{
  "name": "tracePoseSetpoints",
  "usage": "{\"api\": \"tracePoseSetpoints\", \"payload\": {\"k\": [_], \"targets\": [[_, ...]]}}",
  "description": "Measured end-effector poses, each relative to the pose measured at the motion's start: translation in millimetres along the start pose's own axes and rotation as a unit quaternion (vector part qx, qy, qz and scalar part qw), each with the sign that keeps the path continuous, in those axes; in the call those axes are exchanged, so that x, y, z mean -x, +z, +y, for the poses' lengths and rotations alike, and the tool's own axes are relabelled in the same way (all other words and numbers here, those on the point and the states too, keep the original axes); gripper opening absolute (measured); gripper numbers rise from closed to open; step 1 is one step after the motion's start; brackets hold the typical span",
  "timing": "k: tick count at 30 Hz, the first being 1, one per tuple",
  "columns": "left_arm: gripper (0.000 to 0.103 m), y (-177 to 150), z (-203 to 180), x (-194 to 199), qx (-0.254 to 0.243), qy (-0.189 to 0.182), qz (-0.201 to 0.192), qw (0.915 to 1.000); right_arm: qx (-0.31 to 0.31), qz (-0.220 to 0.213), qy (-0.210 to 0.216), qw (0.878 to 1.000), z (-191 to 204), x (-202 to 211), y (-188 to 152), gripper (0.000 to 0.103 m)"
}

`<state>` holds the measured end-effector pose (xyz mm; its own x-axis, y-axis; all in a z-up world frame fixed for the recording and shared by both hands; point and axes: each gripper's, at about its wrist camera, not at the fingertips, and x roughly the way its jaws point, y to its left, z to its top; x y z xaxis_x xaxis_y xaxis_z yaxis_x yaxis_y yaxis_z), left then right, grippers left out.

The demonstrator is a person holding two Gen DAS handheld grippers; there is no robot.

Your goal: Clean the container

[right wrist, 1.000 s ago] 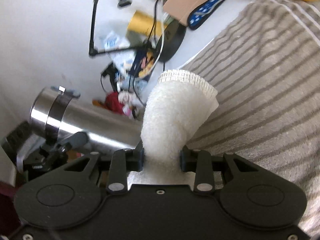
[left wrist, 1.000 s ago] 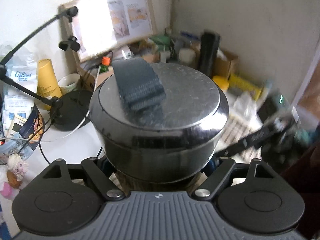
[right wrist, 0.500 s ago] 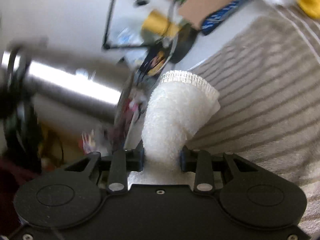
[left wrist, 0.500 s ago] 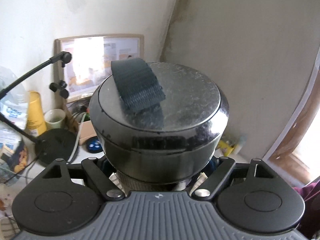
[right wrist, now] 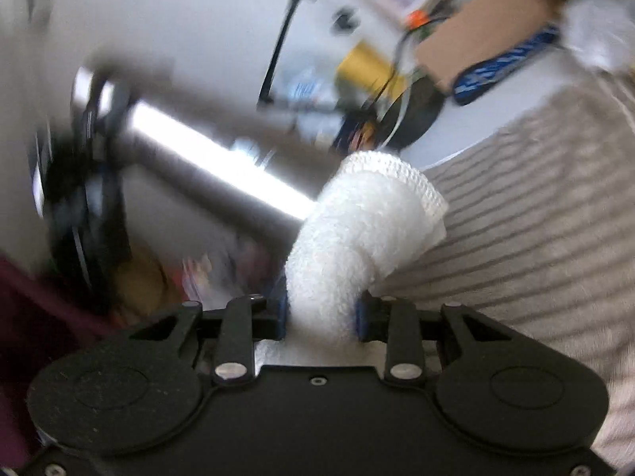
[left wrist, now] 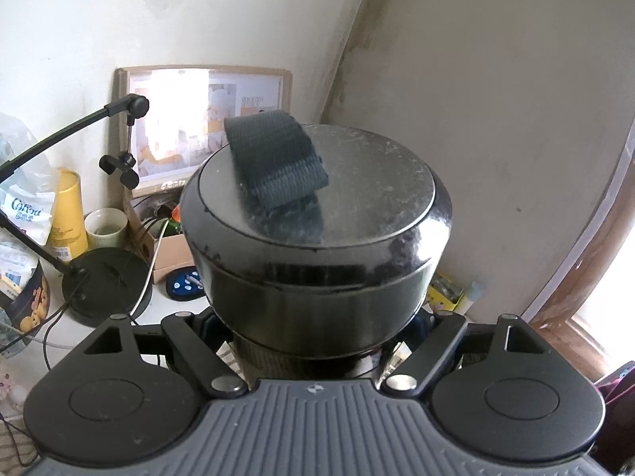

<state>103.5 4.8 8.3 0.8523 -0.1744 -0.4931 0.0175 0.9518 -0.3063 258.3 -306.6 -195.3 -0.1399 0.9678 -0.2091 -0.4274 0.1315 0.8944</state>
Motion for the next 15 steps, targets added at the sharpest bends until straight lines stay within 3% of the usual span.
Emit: {"api": "tracePoseSetpoints", "payload": {"k": [2,6,11,15], "targets": [[0.083,1,2,1,0.014,-0.012,-0.005,0.9998,-0.077,-0.054,0.016,0.995,-17,10,3,0.030],[0.083,5,-4,0,0.037,-0.043,-0.019,0.9982,-0.191,-0.130,0.069,0.971,-41,14,6,0.030],[0.083,14,-19,1,0.033,-0.081,-0.038,0.9954,-0.264,-0.136,0.072,0.952,-56,1,6,0.030],[0.083,14,-25,1,0.008,-0.070,-0.034,0.9969,-0.297,-0.151,0.093,0.938,-58,0,1,0.030]]}}
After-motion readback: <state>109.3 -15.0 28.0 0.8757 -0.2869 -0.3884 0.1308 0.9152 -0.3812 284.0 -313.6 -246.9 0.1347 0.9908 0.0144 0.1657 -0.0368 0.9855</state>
